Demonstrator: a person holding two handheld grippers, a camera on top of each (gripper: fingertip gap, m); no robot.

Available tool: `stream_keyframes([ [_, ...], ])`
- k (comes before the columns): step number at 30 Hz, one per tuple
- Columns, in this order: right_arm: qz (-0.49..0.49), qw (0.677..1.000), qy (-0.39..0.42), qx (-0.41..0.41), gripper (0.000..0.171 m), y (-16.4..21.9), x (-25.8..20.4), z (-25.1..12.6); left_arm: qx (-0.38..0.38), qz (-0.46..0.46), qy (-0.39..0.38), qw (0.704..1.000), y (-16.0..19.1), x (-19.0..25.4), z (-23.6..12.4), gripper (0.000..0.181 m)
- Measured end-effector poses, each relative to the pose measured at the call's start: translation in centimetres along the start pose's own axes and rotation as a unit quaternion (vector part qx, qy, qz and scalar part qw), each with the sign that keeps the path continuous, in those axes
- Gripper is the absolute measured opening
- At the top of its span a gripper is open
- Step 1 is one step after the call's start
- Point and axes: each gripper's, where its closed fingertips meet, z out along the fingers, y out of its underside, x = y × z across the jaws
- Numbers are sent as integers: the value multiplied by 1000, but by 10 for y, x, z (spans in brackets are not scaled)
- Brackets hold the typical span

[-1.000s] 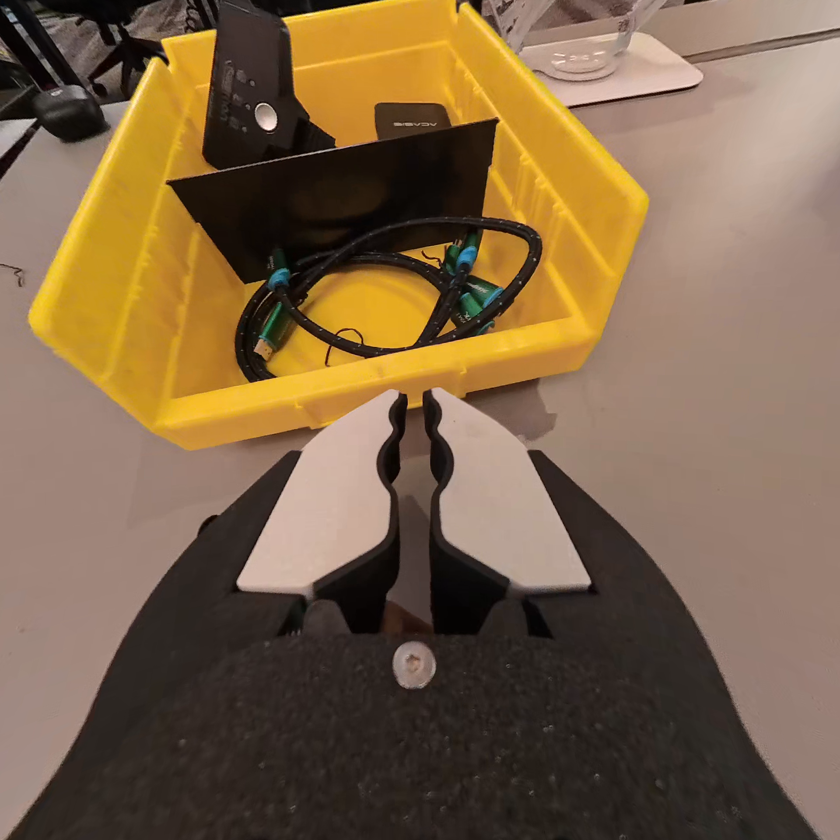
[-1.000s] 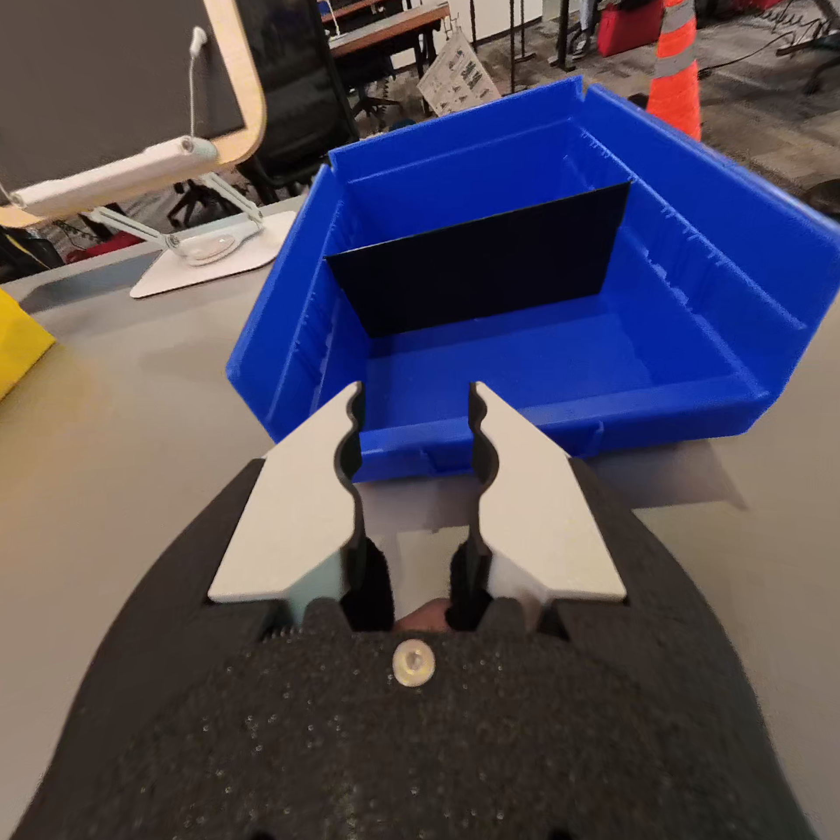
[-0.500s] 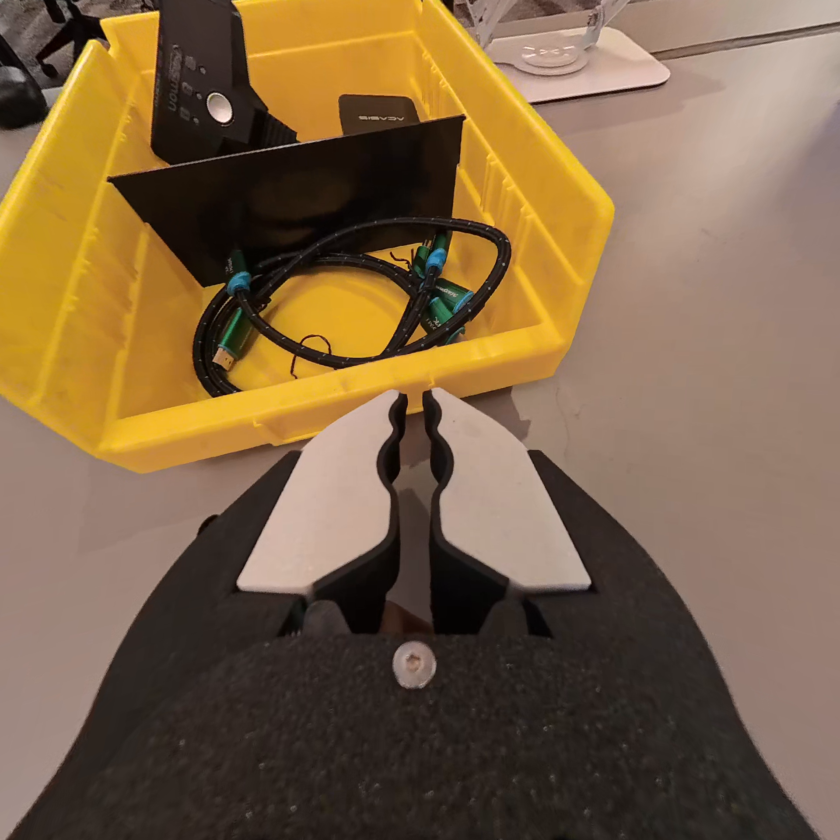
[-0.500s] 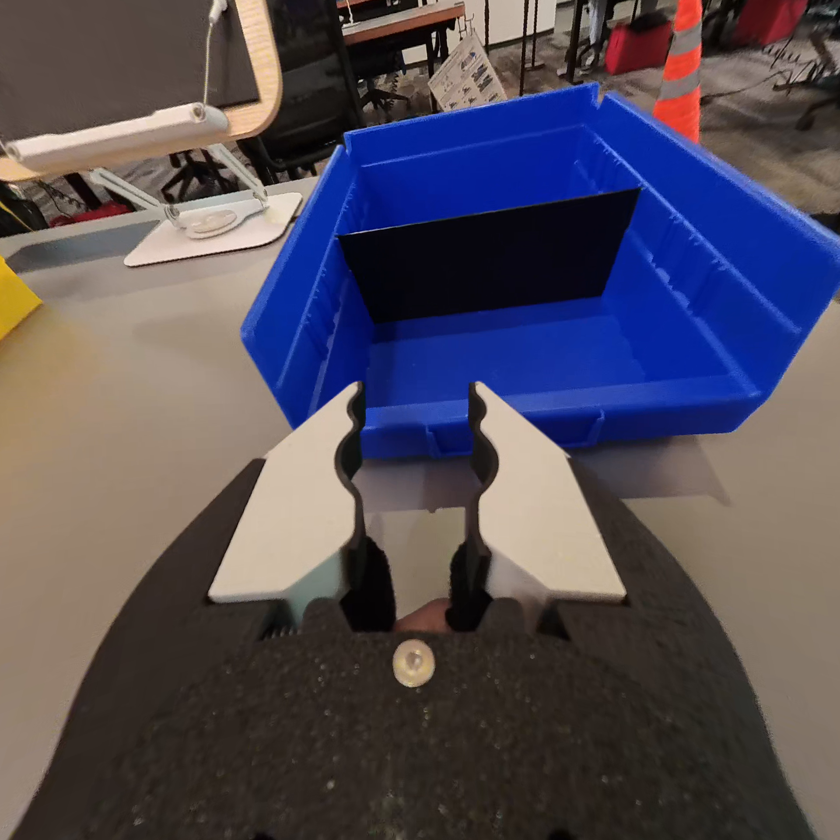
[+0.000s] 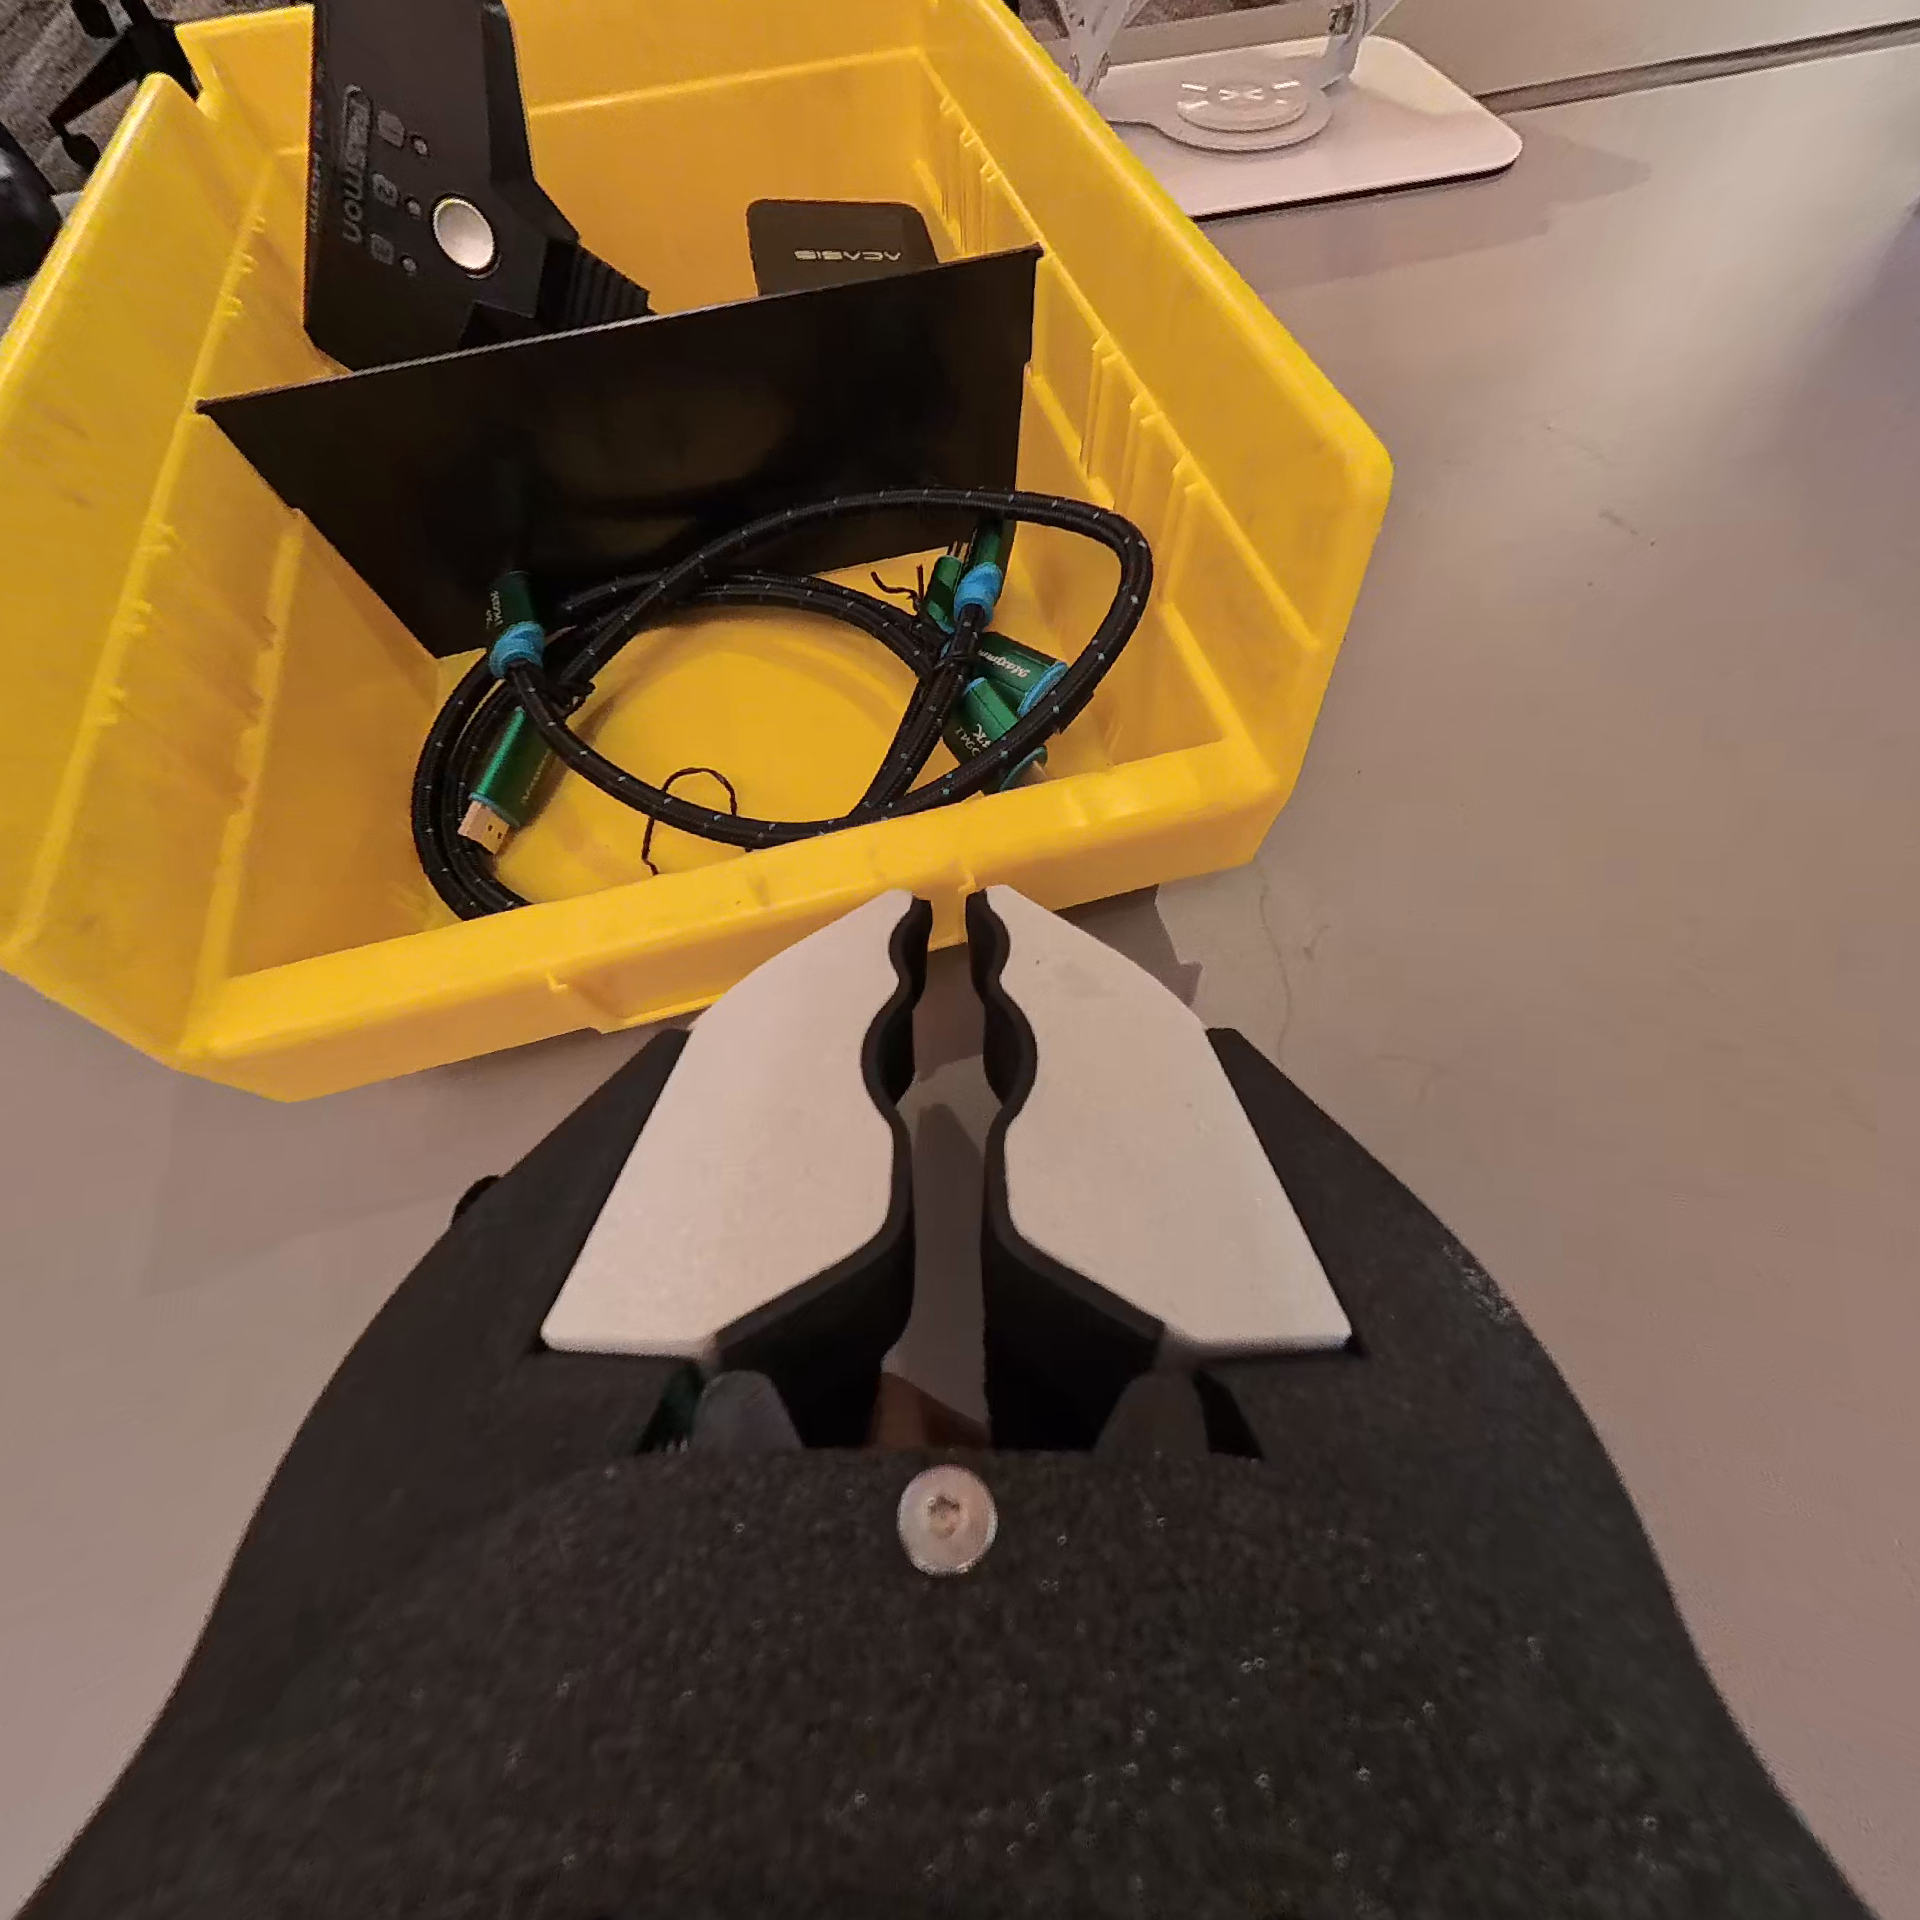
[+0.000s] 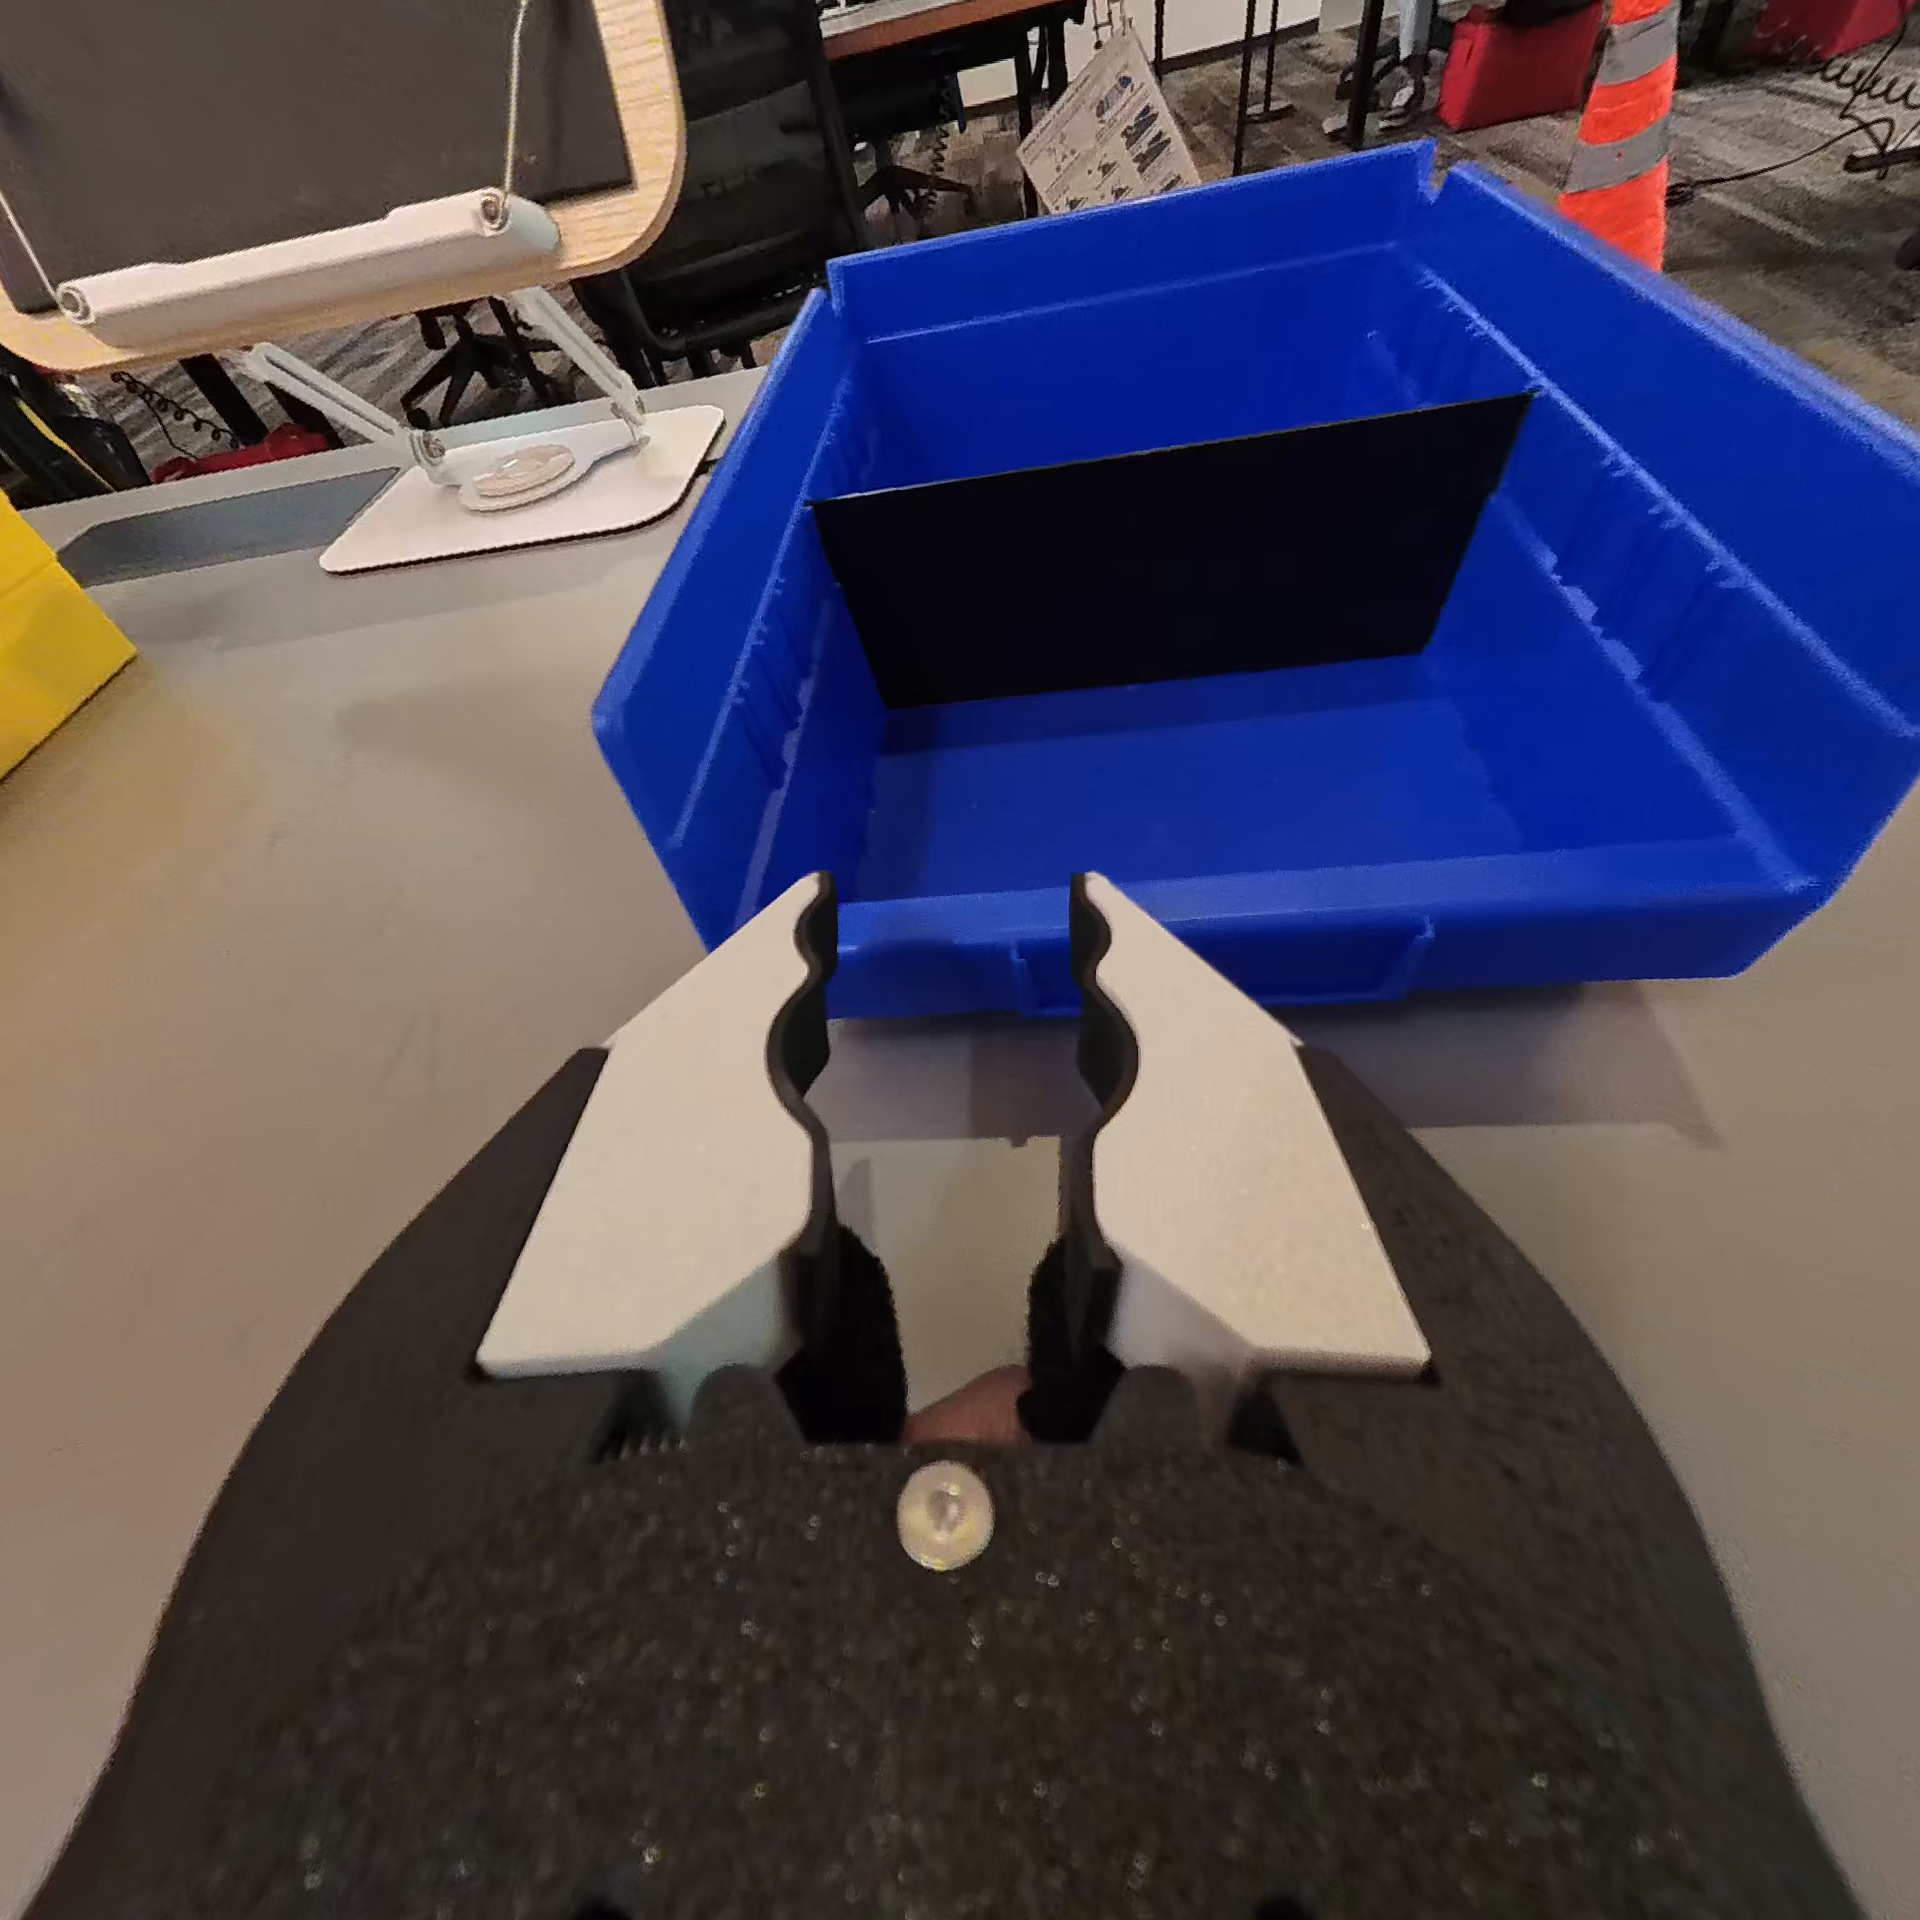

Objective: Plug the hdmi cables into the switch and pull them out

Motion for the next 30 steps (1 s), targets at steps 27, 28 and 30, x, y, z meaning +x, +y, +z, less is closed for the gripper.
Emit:
stream_keyframes([
  [27, -28, 1000, -1, -5, 44, 2, -10, 3, -53, -78, 34, 995, -16, -23, -2, 35],
  [28, -29, 1000, 0, -4, 44, 2, -10, 3, -74, -95, 14, 993, -19, -36, 1, 36],
  [30, -26, 1000, -1, -2, 44, 1, -8, 2, -117, -113, 17, 987, -24, -48, 10, 45],
])
